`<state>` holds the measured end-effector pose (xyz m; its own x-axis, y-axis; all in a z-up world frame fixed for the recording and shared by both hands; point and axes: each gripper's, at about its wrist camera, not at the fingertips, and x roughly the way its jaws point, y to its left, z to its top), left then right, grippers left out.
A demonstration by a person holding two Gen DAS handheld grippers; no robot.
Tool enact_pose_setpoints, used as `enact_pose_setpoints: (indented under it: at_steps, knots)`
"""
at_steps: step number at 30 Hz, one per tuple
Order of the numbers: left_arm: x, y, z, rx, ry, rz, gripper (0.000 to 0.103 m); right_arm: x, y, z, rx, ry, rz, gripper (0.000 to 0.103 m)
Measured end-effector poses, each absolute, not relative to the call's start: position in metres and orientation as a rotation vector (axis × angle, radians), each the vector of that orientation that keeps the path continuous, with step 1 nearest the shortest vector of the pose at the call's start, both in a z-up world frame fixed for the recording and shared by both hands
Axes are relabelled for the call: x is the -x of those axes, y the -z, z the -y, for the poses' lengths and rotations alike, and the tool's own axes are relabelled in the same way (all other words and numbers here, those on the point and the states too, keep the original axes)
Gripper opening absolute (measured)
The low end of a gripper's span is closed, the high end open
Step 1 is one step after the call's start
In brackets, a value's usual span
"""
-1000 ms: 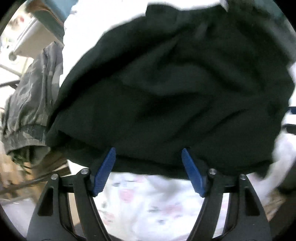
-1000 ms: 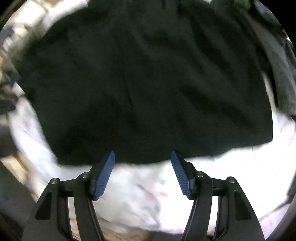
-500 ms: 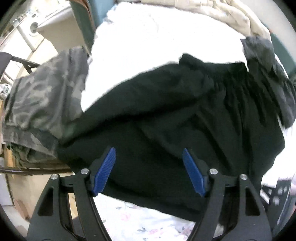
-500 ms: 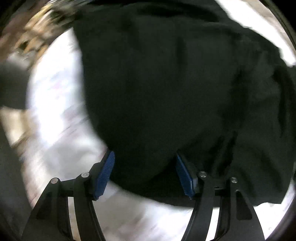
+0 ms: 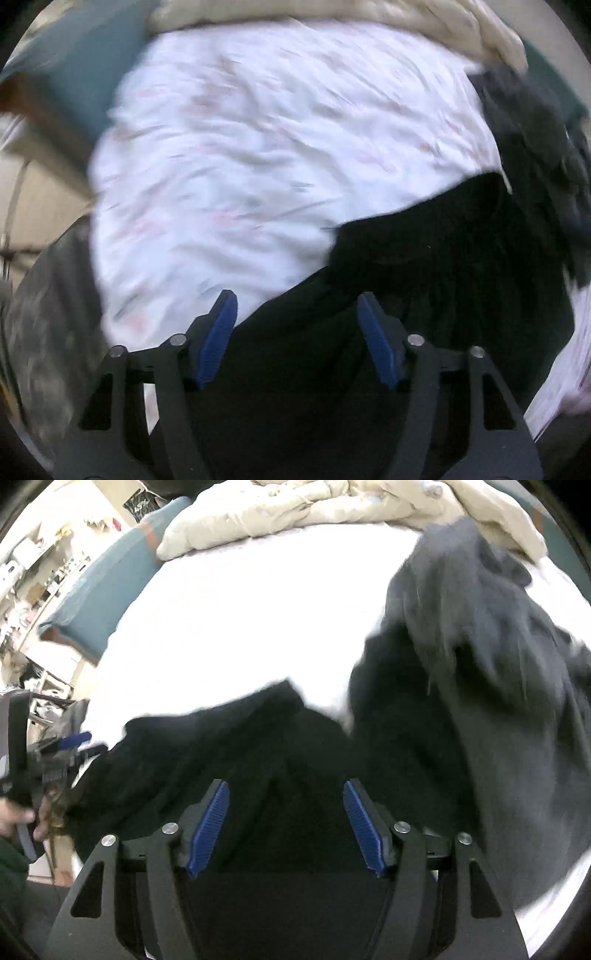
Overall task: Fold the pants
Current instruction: 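Grasp the waistband of the black pants with both grippers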
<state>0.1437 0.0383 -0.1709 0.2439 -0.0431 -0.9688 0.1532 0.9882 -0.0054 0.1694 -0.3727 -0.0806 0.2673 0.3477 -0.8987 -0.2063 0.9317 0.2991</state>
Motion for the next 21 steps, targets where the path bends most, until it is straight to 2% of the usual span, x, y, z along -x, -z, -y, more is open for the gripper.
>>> enact_pose_setpoints:
  at_steps: [3,4,5,6,7,8,9,13,16,18,21]
  knots:
    - [-0.156,0.193,-0.020,-0.160,0.195,-1.364,0.063,-0.190,0.106,0.342,-0.021,-0.434,-1.305,0.067]
    - [-0.161,0.198,-0.017,-0.177,0.205,-1.356,0.055,-0.201,0.116,0.334,0.021,-0.459,-1.325,0.067]
    - [-0.165,0.200,-0.016,-0.172,0.215,-1.351,0.037,-0.211,0.126,0.325,0.051,-0.471,-1.335,0.067]
    - [-0.170,0.203,-0.016,-0.147,0.233,-1.357,0.026,-0.218,0.136,0.315,0.098,-0.488,-1.344,0.067]
    - [-0.176,0.206,-0.018,-0.116,0.236,-1.364,0.015,-0.214,0.145,0.306,0.133,-0.493,-1.352,0.062]
    - [-0.179,0.206,-0.019,-0.118,0.226,-1.352,0.009,-0.220,0.154,0.300,0.165,-0.491,-1.370,0.029]
    - [-0.182,0.204,-0.018,-0.147,0.214,-1.321,0.008,-0.222,0.167,0.298,0.170,-0.498,-1.384,0.014]
    - [-0.203,0.189,-0.028,-0.118,0.190,-1.261,0.007,-0.241,0.161,0.292,0.121,-0.473,-1.297,0.012]
    - [-0.224,0.184,-0.029,-0.122,0.142,-1.229,0.008,-0.263,0.163,0.297,0.067,-0.394,-1.262,0.012]
    - [-0.235,0.186,-0.024,-0.161,0.113,-1.208,0.012,-0.270,0.171,0.289,0.075,-0.355,-1.287,0.014]
    - [-0.245,0.192,-0.023,-0.162,0.033,-1.273,0.021,-0.272,0.175,0.275,0.082,-0.331,-1.340,0.026]
